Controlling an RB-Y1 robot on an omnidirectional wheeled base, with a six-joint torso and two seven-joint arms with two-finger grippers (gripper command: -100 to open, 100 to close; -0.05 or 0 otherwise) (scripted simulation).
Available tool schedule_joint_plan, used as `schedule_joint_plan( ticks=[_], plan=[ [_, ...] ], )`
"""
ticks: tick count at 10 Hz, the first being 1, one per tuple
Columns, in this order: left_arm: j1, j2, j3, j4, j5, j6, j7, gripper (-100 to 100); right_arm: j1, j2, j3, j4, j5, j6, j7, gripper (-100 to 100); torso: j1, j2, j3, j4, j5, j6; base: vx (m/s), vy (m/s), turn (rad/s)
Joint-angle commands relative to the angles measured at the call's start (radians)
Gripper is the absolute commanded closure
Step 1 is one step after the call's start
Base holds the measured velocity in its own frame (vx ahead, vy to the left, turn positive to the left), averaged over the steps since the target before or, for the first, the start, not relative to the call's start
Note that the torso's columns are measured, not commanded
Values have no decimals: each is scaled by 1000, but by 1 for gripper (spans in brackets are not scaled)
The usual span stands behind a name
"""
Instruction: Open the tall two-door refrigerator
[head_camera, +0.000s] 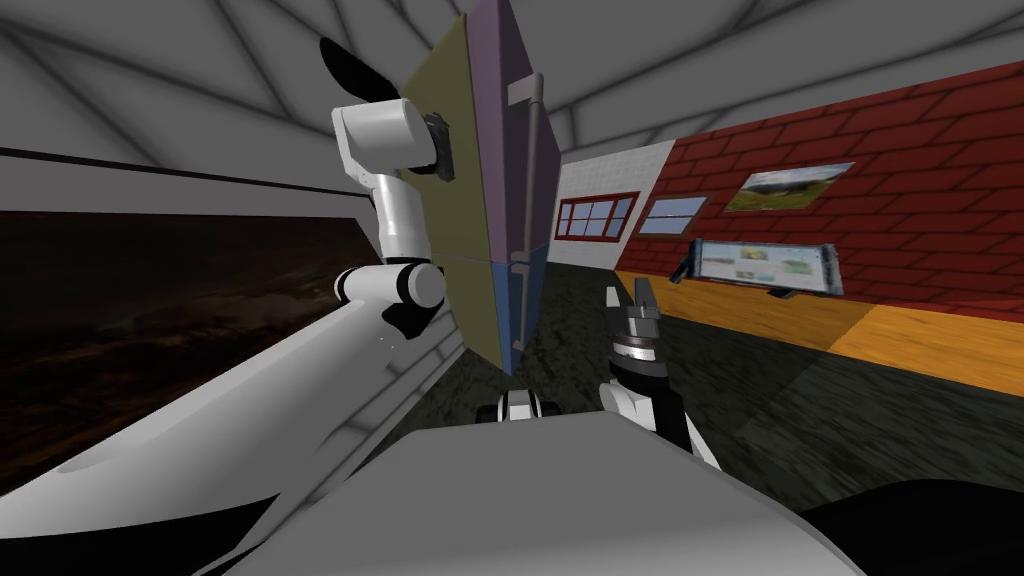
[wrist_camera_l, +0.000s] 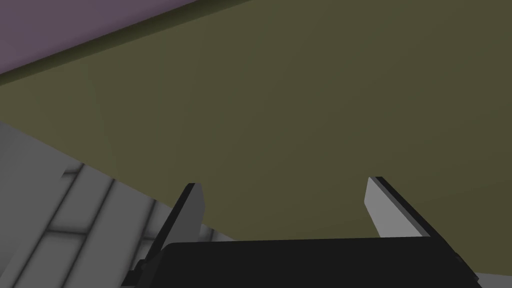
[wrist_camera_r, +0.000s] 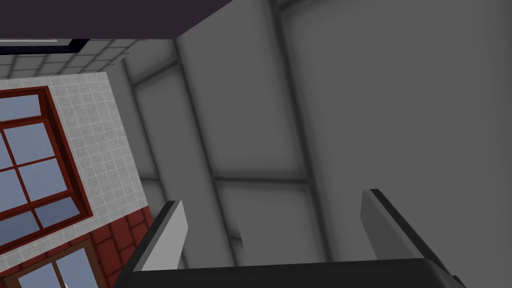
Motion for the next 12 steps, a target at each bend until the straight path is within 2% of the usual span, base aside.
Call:
schedule_joint_plan(
  ticks=[1,2,4,5,6,7,8,9,12],
  plan=[
    [-35,-13,-6,0,6,-2,2,-100,0,0,0,0,0,0,0,0,0,2,1,1,0,0,5,0,7],
    [-61,-9,2,45,12,52,-5,-100,0,0,0,0,0,0,0,0,-1,1,0,1,-1,2,16,-15,13],
    [-92,-9,2,46,12,52,-5,-100,0,0,0,0,0,0,0,0,-4,1,2,-1,-1,1,14,-24,16],
    [-92,-9,2,46,12,52,-5,-100,0,0,0,0,0,0,0,0,-5,3,2,0,-3,3,-10,-4,29],
    [-122,-4,10,90,17,104,-11,-100,0,0,0,0,0,0,0,0,-6,2,1,1,-4,4,-5,-10,11],
    [-145,-4,10,90,17,104,-11,-100,0,0,0,0,0,0,0,0,-7,2,2,0,-4,3,14,-23,28],
    [-169,0,17,133,22,137,-17,-100,0,0,0,0,0,0,0,0,-9,2,2,0,-5,4,33,-36,-4],
    [-180,0,17,133,22,154,-17,-100,0,0,0,0,0,0,0,0,-9,2,3,-1,-4,3,51,-36,27],
    [-195,0,17,133,22,154,-17,-100,0,0,0,0,0,0,0,0,-11,5,3,0,-6,5,-4,-7,11]
  ],
)
